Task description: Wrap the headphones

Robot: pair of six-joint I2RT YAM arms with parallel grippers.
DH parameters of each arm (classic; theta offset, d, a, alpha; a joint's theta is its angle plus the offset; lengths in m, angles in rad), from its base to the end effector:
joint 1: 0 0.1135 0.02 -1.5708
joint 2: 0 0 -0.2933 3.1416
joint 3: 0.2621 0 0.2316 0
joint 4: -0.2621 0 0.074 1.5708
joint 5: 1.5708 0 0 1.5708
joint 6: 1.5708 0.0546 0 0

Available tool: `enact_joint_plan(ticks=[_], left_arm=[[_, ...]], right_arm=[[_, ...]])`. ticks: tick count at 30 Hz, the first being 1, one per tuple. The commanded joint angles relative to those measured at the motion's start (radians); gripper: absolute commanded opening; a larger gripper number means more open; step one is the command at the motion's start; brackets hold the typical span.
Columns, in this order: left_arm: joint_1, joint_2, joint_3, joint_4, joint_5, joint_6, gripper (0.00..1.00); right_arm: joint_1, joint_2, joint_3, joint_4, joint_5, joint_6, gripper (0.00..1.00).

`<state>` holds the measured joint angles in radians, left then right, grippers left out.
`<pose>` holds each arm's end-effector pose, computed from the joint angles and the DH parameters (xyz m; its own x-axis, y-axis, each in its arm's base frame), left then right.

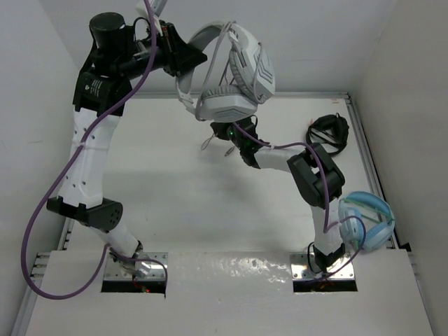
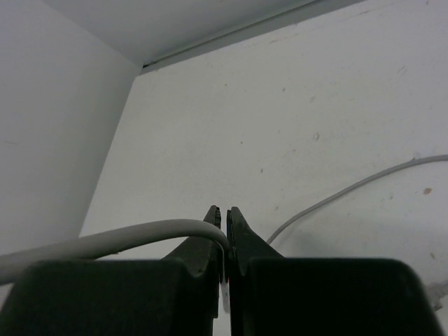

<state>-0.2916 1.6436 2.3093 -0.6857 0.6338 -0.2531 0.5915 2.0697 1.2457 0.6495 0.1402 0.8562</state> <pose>0.2763 -0.1167 0.5890 -0.2186 -0.1451 -0.9650 0.7685 0.5838 -0.2618 0.4047 0.2627 0.2254 -0.4252 0.6154 -0.6637 -0.1781 0.6621 0.7280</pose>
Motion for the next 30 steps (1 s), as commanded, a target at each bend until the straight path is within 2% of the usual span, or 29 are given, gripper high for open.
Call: enact_joint_plan(ticks=[1, 5, 9, 13, 15, 16, 18, 22, 26, 30], left_arm=[[0.029, -0.004, 0.07, 0.011, -0.173, -0.072, 0.0], [0.089, 0.044, 0.107, -0.014, -0.353, -0.115, 0.0], [0.205, 0.085, 0.082, 0.075, -0.408, -0.166, 0.0], [0.212, 0.104, 0.044, 0.139, -0.57, -0.072, 0.0], [0.212, 0.107, 0.009, 0.184, -0.627, -0.028, 0.0], [0.215, 0.111, -0.008, 0.225, -0.705, 0.012, 0.0], [0.226, 0.128, -0.04, 0.264, -0.752, 0.057, 0.0], [0.235, 0.142, -0.125, 0.424, -0.877, 0.205, 0.0], [0.235, 0.165, -0.175, 0.509, -0.911, 0.302, 0.0], [0.233, 0.183, -0.231, 0.543, -0.933, 0.334, 0.0]], right_arm=[[0.04, -0.045, 0.017, -0.038, -0.009, -0.064, 0.0], [0.131, -0.072, -0.018, -0.166, -0.111, -0.22, 0.0], [0.255, -0.108, -0.07, -0.27, -0.211, -0.345, 0.0], [0.335, -0.141, -0.098, -0.301, -0.274, -0.407, 0.0], [0.363, -0.149, -0.074, -0.365, -0.286, -0.453, 0.0], [0.382, -0.152, -0.068, -0.399, -0.294, -0.476, 0.0], [0.396, -0.161, -0.074, -0.413, -0.318, -0.479, 0.0], [0.43, -0.195, -0.083, -0.474, -0.337, -0.505, 0.0], [0.464, -0.223, -0.098, -0.511, -0.344, -0.536, 0.0], [0.476, -0.252, -0.074, -0.542, -0.366, -0.554, 0.0]])
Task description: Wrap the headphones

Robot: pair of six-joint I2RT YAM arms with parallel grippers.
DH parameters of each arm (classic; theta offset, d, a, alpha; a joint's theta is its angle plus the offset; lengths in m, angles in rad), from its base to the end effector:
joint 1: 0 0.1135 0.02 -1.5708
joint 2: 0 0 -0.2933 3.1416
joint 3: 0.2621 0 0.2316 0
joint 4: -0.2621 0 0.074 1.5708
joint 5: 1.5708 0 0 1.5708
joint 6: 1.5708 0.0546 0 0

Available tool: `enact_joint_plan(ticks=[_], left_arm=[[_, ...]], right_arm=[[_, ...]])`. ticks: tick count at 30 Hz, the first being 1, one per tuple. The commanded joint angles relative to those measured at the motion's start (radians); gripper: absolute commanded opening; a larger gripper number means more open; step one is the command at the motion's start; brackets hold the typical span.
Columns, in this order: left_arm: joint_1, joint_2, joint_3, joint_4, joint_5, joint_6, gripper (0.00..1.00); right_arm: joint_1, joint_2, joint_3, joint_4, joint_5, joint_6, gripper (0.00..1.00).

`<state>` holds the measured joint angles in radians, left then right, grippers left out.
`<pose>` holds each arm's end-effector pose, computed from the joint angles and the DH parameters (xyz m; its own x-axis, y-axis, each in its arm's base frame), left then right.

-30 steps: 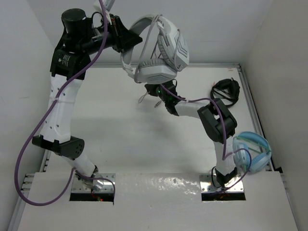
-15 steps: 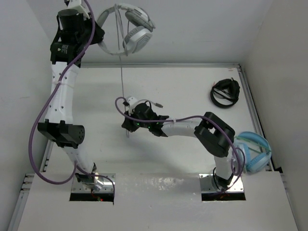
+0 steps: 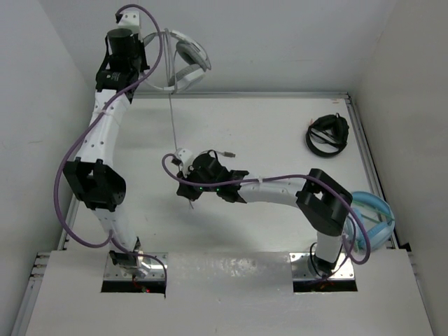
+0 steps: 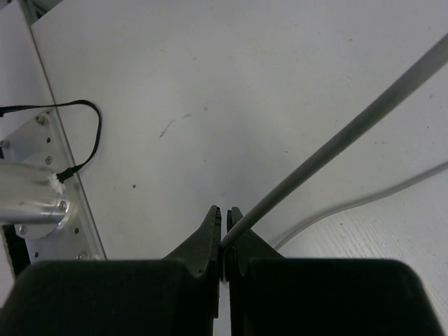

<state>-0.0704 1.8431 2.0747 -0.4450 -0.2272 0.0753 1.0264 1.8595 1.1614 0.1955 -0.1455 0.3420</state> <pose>0.4269 -0.0178 0.4788 -0.2220 0.0891 -0.9710 -0.1347 0.9835 0.1211 0.2137 0.3682 0.2352 -0.5410 -0.2528 -0.8022 -0.7757 0.5186 0.3597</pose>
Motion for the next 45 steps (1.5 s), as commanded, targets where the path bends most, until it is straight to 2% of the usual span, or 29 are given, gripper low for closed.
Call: enact_joint_plan(ticks=[1, 5, 8, 10, 11, 15, 19, 20, 23, 27, 29, 31, 37, 40, 45], left_arm=[[0.011, -0.015, -0.028, 0.304, -0.072, 0.006, 0.0], [0.003, -0.028, -0.148, 0.339, -0.064, 0.044, 0.0], [-0.011, -0.053, -0.286, 0.394, -0.061, 0.157, 0.0], [-0.017, -0.091, -0.411, 0.446, -0.044, 0.24, 0.0], [-0.017, -0.105, -0.451, 0.491, -0.008, 0.291, 0.0], [-0.054, -0.18, -0.603, 0.468, 0.118, 0.417, 0.0], [-0.086, -0.197, -0.591, 0.271, 0.285, 0.49, 0.0], [-0.094, -0.199, -0.588, 0.247, 0.296, 0.507, 0.0], [-0.143, -0.2, -0.561, 0.137, 0.359, 0.581, 0.0], [-0.229, -0.248, -0.586, 0.071, 0.397, 0.668, 0.0], [-0.287, -0.286, -0.629, 0.083, 0.404, 0.728, 0.0], [-0.339, -0.321, -0.663, 0.083, 0.387, 0.715, 0.0], [-0.374, -0.315, -0.565, -0.052, 0.465, 0.569, 0.0], [-0.376, -0.315, -0.522, -0.098, 0.477, 0.474, 0.0], [-0.376, -0.318, -0.478, -0.165, 0.509, 0.413, 0.0]], right_arm=[[0.044, -0.054, 0.033, -0.094, -0.085, -0.047, 0.0], [0.054, -0.086, 0.145, -0.172, -0.121, -0.086, 0.0], [0.052, -0.153, 0.25, -0.269, -0.12, -0.115, 0.0], [0.047, -0.2, 0.318, -0.343, -0.06, -0.161, 0.0], [0.038, -0.247, 0.342, -0.366, 0.017, -0.184, 0.0], [-0.027, -0.307, 0.448, -0.505, 0.214, -0.309, 0.0], [-0.142, -0.322, 0.515, -0.594, 0.424, -0.417, 0.0], [-0.143, -0.322, 0.517, -0.594, 0.425, -0.417, 0.0], [-0.248, -0.327, 0.524, -0.585, 0.545, -0.48, 0.0], [-0.301, -0.304, 0.576, -0.573, 0.699, -0.596, 0.0], [-0.356, -0.29, 0.59, -0.574, 0.718, -0.61, 0.0], [-0.396, -0.284, 0.59, -0.574, 0.722, -0.61, 0.0], [-0.515, -0.286, 0.534, -0.568, 0.637, -0.522, 0.0], [-0.546, -0.325, 0.462, -0.53, 0.604, -0.402, 0.0], [-0.592, -0.405, 0.298, -0.413, 0.511, -0.268, 0.0]])
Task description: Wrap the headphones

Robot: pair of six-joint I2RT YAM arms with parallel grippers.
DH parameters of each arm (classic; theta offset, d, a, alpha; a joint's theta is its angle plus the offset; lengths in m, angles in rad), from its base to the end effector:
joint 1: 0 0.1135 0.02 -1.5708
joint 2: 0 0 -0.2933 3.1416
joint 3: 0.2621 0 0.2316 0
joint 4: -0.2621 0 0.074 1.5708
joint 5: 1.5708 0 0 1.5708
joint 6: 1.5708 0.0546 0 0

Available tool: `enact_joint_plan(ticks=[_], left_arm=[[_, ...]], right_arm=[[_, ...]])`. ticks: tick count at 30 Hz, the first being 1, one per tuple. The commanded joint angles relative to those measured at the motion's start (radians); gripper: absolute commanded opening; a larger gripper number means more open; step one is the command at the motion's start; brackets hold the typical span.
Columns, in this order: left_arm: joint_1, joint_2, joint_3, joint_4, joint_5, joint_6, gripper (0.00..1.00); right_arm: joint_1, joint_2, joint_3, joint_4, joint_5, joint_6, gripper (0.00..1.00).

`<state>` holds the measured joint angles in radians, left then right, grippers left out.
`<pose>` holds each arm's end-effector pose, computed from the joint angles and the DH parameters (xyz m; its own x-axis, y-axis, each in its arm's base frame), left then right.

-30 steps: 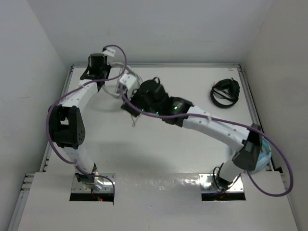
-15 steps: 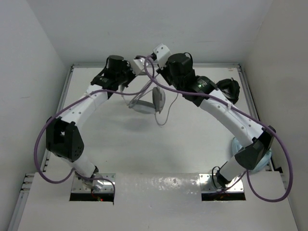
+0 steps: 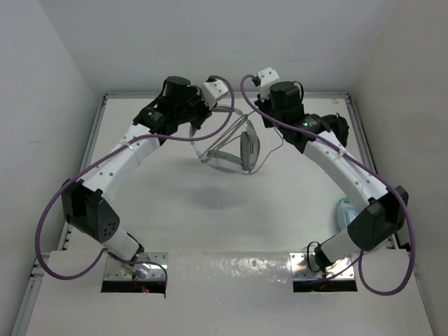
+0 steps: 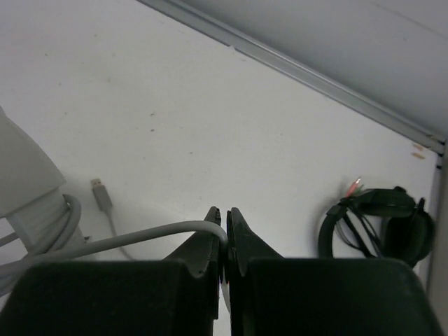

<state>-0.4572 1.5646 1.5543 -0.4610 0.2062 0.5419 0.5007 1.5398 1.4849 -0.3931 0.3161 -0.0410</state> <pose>0.3145 -0.1672 0.4066 -0.0418 0.5832 -0.8113 0.7205 0.5801 0.3799 0.3161 0.1536 0.3998 -0.3710 -0.2474 -0.8950 -0.2258 0.9590 -0.1715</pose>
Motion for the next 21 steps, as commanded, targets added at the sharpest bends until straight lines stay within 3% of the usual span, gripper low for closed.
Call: enact_joint_plan(ticks=[1, 8, 9, 10, 12, 13, 21], left_arm=[[0.011, -0.04, 0.047, -0.156, 0.081, -0.057, 0.0], [0.011, -0.038, 0.154, -0.229, 0.156, -0.137, 0.0], [0.012, -0.035, 0.188, -0.237, 0.171, -0.157, 0.0], [0.012, -0.034, 0.211, -0.255, 0.205, -0.204, 0.0], [0.012, -0.026, 0.282, -0.255, 0.235, -0.204, 0.0], [0.012, -0.023, 0.305, -0.255, 0.236, -0.286, 0.0], [0.011, -0.008, 0.521, -0.329, 0.372, -0.405, 0.0]], right_arm=[[-0.071, -0.087, -0.034, 0.184, 0.04, 0.124, 0.0], [-0.076, -0.09, -0.106, 0.218, -0.139, 0.138, 0.01], [-0.074, -0.09, -0.129, 0.226, -0.175, 0.138, 0.07], [-0.076, -0.092, -0.144, 0.237, -0.242, 0.138, 0.23], [-0.076, -0.095, -0.204, 0.279, -0.3, 0.156, 0.35], [-0.076, -0.098, -0.231, 0.325, -0.339, 0.182, 0.39], [-0.076, -0.063, -0.436, 0.706, -0.417, 0.424, 0.43]])
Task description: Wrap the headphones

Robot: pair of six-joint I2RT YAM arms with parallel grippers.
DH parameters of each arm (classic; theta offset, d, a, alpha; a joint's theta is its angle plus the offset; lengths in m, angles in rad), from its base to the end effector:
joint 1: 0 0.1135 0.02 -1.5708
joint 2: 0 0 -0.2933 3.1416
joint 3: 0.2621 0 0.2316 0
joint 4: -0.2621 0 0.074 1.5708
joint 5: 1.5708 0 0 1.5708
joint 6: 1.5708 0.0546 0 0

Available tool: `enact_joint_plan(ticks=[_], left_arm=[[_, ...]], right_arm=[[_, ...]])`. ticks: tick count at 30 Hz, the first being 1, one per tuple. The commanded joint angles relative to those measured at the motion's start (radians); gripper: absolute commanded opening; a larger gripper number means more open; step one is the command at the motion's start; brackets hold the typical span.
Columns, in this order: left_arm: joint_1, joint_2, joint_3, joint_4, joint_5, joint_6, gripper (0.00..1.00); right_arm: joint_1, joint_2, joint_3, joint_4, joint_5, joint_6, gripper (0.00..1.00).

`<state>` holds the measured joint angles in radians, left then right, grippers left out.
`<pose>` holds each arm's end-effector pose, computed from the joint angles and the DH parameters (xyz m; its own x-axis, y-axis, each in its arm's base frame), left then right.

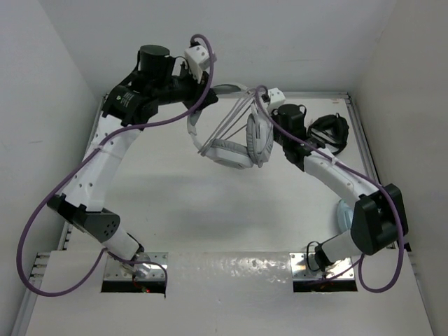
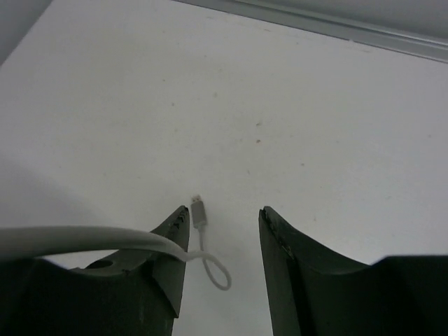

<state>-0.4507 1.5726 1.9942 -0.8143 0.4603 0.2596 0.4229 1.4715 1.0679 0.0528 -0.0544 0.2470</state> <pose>0.2718 -0.1585 0.5061 -0.1379 0.3222 -0.9366 0.8227 0.5639 0.0729 0.3097 0.1426 0.3285 -0.4154 0.0808 -0.9060 -0.3659 0.8971 0.2477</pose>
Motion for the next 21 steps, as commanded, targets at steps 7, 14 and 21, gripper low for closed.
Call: enact_joint_plan(ticks=[7, 14, 21], left_arm=[[0.004, -0.014, 0.159, 0.064, 0.147, -0.243, 0.0], [0.004, -0.011, 0.21, 0.139, 0.169, -0.329, 0.0], [0.007, -0.011, 0.224, 0.165, 0.126, -0.384, 0.0]], right_arm=[[0.008, 0.122, 0.013, 0.439, -0.032, 0.346, 0.47], [0.013, 0.234, 0.033, 0.447, 0.044, 0.396, 0.5], [0.016, 0.282, 0.003, 0.424, 0.12, 0.411, 0.36]])
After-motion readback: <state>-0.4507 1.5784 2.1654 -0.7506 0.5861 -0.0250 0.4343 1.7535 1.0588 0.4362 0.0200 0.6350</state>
